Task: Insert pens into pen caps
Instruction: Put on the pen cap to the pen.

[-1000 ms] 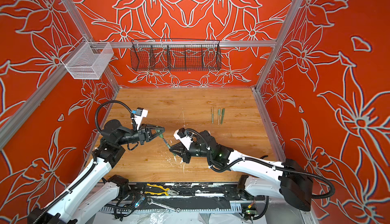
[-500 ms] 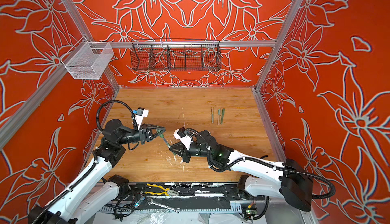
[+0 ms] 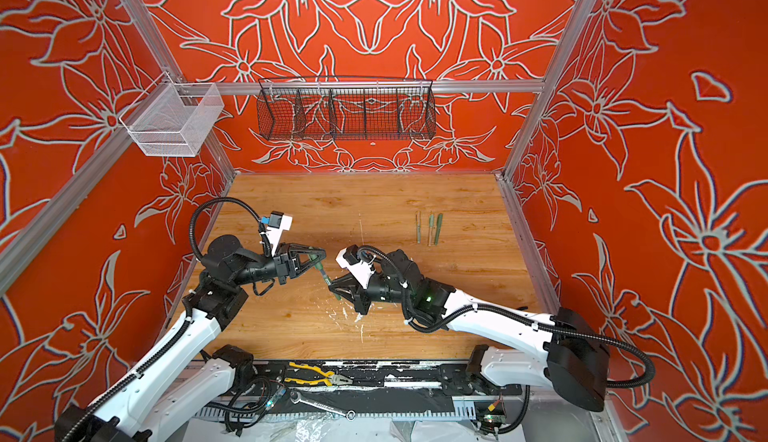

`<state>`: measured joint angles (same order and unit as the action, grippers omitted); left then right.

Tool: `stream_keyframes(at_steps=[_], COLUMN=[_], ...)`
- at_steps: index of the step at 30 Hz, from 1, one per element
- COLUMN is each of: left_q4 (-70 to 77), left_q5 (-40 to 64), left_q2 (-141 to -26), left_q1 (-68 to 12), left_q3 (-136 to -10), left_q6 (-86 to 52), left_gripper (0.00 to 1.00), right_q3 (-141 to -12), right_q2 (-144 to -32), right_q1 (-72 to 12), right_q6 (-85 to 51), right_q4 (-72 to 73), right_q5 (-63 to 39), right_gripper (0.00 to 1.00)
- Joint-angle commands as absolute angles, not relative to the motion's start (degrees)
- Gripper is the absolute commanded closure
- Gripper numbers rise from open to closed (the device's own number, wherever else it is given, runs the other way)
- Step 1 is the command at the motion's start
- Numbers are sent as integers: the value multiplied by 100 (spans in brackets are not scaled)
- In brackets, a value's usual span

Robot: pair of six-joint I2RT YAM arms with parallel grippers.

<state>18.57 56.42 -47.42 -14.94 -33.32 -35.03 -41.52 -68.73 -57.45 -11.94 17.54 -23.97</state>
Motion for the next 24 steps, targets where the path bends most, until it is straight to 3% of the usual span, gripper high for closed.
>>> stream_keyframes(at_steps=[1, 24], left_q4=[1655, -381], left_q5=[5862, 4671], left_q2=[-4779, -5293], left_q1=[-1615, -2408], left_q3=[-3377, -4012], left_q6=[-3428, -1993], left_gripper=[100, 100], right_q3=[-4566, -4750], right_q2=[-6939, -6386], right_q1=[-5730, -5722], right_q6=[-956, -848], right_q4=[2221, 1358], right_q5=[-2350, -1566], right_gripper=[100, 100])
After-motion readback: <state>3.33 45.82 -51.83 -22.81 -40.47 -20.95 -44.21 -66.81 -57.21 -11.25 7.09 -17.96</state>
